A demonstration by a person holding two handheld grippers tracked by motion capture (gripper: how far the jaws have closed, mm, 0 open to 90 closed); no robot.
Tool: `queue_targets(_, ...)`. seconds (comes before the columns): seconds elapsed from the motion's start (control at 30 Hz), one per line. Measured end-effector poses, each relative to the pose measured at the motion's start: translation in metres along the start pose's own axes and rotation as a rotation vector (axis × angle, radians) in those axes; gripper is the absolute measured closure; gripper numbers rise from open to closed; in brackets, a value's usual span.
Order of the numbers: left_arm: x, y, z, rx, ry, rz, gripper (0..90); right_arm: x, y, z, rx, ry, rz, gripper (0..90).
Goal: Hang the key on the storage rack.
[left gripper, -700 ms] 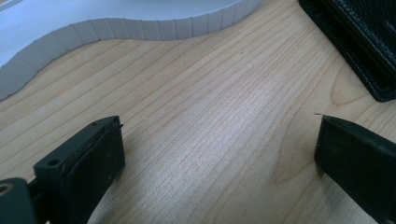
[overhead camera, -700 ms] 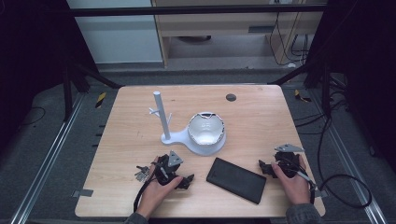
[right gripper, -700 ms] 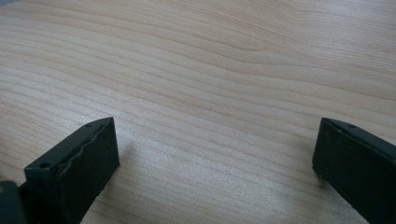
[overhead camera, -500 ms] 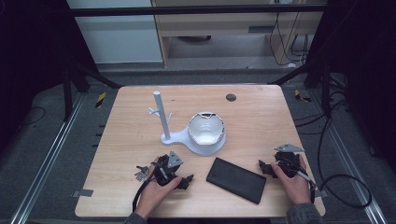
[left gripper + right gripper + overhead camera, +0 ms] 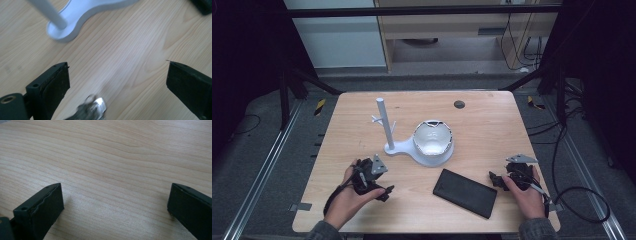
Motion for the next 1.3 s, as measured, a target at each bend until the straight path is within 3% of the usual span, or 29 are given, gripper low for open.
queue_targets(0.07, 0.015, -0.006, -0.016, 0.000, -0.021, -0.051, 4.8, 0.000, 0.000, 0.000, 0.001, 0.002, 0.001, 0.6)
queue_targets(0.13, 0.021, -0.007, -0.020, -0.003, -0.029, -0.064, 5.9, 0.000, 0.000, 0.000, 0.003, 0.001, 0.001, 0.6)
queue_targets(0.17, 0.031, -0.010, -0.029, -0.020, -0.038, -0.074, 6.3, 0.000, 0.000, 0.000, 0.002, 0.003, 0.000, 0.6)
queue_targets(0.23, 0.039, -0.010, -0.037, 0.003, -0.077, -0.081, 6.3, 0.000, 0.000, 0.000, 0.002, 0.002, 0.000, 0.6)
queue_targets(0.3, 0.046, -0.007, -0.043, 0.023, -0.082, -0.104, 6.4, 0.000, 0.000, 0.000, 0.002, 0.001, 0.001, 0.5)
queue_targets(0.4, 0.049, -0.007, -0.049, 0.036, -0.095, -0.097, 7.3, 0.000, 0.000, 0.000, 0.005, 0.001, 0.001, 0.5)
queue_targets(0.67, 0.047, -0.014, -0.046, 0.044, -0.065, -0.078, 13.3, 0.001, -0.001, 0.000, 0.003, 0.007, 0.000, 0.6)
queue_targets(0.87, 0.045, -0.019, -0.048, 0.051, -0.052, -0.084, 28.0, 0.001, -0.001, -0.001, 0.002, 0.008, 0.000, 0.6)
queue_targets(0.9, 0.046, -0.018, -0.048, 0.062, -0.051, -0.103, 29.0, 0.001, -0.001, -0.001, 0.002, 0.010, 0.001, 0.6)
queue_targets(1.07, 0.048, -0.007, -0.042, 0.088, -0.029, -0.147, 39.5, 0.001, -0.001, -0.001, 0.003, 0.010, 0.001, 0.6)
queue_targets(1.27, 0.049, 0.005, -0.038, 0.104, 0.012, -0.167, 40.1, 0.001, -0.001, -0.001, 0.003, 0.009, 0.001, 0.6)
queue_targets(1.3, 0.050, 0.007, -0.038, 0.111, 0.003, -0.175, 38.5, 0.001, -0.001, -0.001, 0.004, 0.007, 0.001, 0.6)
Point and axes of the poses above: each handheld gripper's, and its own axes: y roughly forward along the jaws, x roughly out of its underside, z roughly to its right, the point moved 5 cm from there along y, roughly forward along the jaws, and after that the axes turned 8 degrees about -z, right-handed, at the moved point
